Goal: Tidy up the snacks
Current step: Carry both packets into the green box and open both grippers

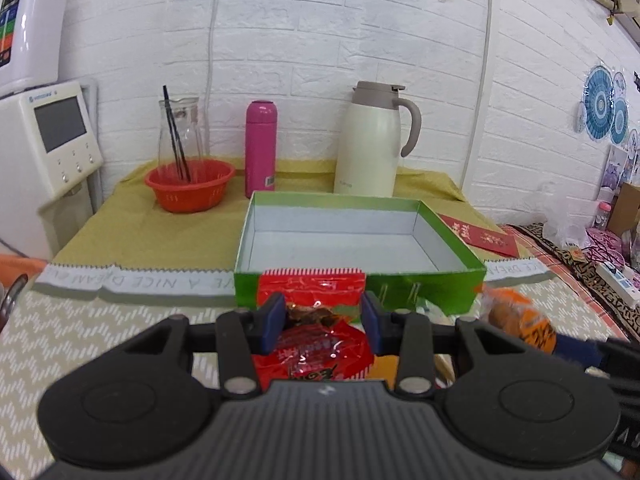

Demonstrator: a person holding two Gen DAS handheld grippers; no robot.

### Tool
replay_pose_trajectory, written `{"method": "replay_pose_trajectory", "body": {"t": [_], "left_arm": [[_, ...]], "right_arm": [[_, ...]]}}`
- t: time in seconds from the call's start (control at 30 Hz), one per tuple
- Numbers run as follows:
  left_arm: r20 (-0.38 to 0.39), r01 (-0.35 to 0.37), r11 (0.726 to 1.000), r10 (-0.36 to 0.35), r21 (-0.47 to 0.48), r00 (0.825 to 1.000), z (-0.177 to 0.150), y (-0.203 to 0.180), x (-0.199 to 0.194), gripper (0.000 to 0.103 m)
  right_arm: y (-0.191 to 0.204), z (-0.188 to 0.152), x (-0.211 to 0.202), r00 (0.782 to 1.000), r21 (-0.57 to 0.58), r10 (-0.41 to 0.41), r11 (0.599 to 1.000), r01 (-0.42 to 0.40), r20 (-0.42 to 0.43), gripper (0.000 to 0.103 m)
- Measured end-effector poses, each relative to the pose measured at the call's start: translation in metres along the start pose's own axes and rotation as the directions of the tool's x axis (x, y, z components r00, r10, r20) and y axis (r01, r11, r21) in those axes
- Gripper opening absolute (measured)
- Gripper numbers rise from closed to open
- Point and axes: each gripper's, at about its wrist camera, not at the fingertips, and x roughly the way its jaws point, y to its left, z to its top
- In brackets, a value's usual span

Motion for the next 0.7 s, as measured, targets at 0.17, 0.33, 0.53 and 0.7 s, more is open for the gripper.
{"method": "replay_pose_trajectory", "body": {"t": [0.17, 0.33, 0.53, 0.7], "left_arm": [[-0.022, 0.063, 0.998, -0.063, -0.015, 0.998, 0.037, 0.012, 0.069, 0.039], [-0.063, 0.049, 0.999, -0.049, 0.003, 0.997, 0.055, 0.019, 0.125, 0.04], [-0.131, 0.069, 0.997, -0.071, -0.018, 0.989, 0.05, 0.028, 0.164, 0.04], [-0.144, 0.059, 0.998, -0.061, -0.017, 0.988, 0.044, 0.032, 0.167, 0.057]], "right_arm": [[-0.021, 0.045, 0.073, 0.994, -0.122, -0.069, 0.989, 0.079, 0.079, 0.075], [-0.039, 0.056, 0.144, 0.987, -0.174, -0.158, 0.973, 0.15, -0.033, 0.075], [-0.055, 0.052, 0.176, 0.981, -0.126, -0.158, 0.982, 0.144, -0.115, 0.076], [-0.062, 0.052, 0.181, 0.983, -0.112, -0.12, 0.988, 0.105, -0.141, 0.103]]}}
